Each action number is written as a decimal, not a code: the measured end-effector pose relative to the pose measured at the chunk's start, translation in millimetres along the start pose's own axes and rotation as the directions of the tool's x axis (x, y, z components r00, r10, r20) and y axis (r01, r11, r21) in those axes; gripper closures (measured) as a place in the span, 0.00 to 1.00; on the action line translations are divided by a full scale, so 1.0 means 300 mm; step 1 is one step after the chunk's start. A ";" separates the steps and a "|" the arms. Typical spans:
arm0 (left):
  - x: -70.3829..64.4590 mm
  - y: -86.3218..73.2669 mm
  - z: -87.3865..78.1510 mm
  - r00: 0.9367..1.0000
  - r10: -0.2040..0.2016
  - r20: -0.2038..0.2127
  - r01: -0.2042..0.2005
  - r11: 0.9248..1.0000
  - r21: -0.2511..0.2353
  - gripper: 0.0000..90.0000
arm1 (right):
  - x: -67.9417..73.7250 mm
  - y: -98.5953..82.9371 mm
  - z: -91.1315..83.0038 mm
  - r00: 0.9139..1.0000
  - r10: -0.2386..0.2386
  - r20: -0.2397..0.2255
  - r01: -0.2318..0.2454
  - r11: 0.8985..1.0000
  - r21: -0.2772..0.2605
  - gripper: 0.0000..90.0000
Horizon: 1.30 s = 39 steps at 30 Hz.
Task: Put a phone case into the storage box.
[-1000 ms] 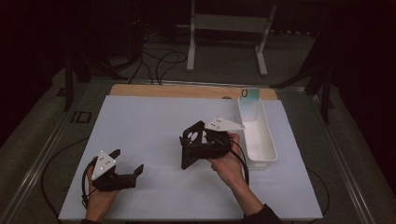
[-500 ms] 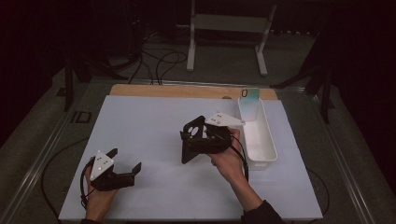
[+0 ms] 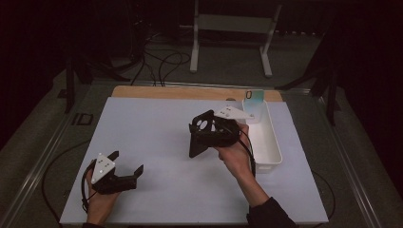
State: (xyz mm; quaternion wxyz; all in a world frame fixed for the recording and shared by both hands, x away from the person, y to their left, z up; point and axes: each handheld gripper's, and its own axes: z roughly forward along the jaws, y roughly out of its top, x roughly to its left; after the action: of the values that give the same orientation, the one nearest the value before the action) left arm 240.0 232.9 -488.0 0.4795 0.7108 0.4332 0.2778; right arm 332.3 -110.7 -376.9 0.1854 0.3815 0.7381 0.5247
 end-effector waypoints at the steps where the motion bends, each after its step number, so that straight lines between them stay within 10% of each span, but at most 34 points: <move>1: 0.000 0.000 0.000 1.000 0.000 0.000 0.000 1.000 0.001 0.00 | -0.004 0.003 0.002 1.000 0.002 0.003 -0.002 1.000 0.000 0.15; 39: -0.001 0.000 0.000 1.000 0.001 -0.005 -0.001 1.000 0.002 0.00 | -0.167 0.097 0.002 0.987 -0.011 0.160 0.011 1.000 -0.003 0.15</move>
State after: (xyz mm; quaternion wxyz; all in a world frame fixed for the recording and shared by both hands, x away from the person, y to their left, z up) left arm 239.8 232.7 -487.8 0.4775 0.7109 0.4343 0.2791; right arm 375.5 -143.9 -356.7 0.2477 0.4181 0.7219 0.4927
